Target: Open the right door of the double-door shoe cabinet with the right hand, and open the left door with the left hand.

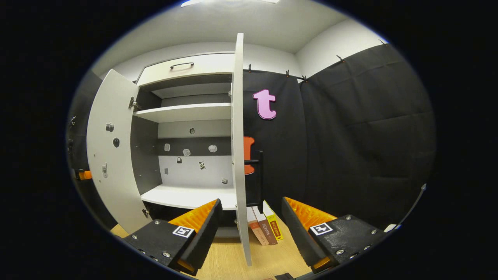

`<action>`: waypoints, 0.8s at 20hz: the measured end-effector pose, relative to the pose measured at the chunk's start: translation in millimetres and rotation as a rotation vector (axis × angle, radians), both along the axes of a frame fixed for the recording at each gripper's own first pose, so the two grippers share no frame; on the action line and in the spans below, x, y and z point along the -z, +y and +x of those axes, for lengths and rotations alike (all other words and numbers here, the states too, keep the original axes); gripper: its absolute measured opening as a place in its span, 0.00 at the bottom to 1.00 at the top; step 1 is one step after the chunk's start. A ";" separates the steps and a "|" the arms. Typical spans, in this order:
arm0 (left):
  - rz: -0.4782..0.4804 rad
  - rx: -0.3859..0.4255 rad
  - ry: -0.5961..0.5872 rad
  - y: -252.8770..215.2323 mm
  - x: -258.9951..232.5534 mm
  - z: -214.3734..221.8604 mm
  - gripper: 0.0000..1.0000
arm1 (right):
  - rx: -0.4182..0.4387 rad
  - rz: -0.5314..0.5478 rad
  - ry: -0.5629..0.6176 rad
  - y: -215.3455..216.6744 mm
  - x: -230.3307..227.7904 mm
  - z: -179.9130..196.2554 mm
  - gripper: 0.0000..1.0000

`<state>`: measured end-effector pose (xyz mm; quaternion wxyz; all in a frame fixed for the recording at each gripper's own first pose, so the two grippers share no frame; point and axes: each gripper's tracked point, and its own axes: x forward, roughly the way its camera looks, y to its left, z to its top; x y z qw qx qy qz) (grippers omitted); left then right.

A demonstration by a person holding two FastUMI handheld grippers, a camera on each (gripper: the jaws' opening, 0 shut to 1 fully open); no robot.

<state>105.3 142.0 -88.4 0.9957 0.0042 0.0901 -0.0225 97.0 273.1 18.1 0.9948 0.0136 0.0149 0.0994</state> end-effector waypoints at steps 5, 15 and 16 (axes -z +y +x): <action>-0.003 -0.013 0.015 -6.9 -12.0 -18.5 0.07 | 0.002 -0.008 0.012 -4.7 -4.4 3.6 0.93; 0.019 -0.012 -0.057 2.1 -106.6 -65.8 0.07 | -0.026 -0.043 -0.033 -4.6 -52.9 10.1 0.93; 0.029 -0.031 -0.077 8.4 -115.1 -67.3 0.07 | -0.031 -0.044 -0.039 -3.2 -59.1 11.5 0.93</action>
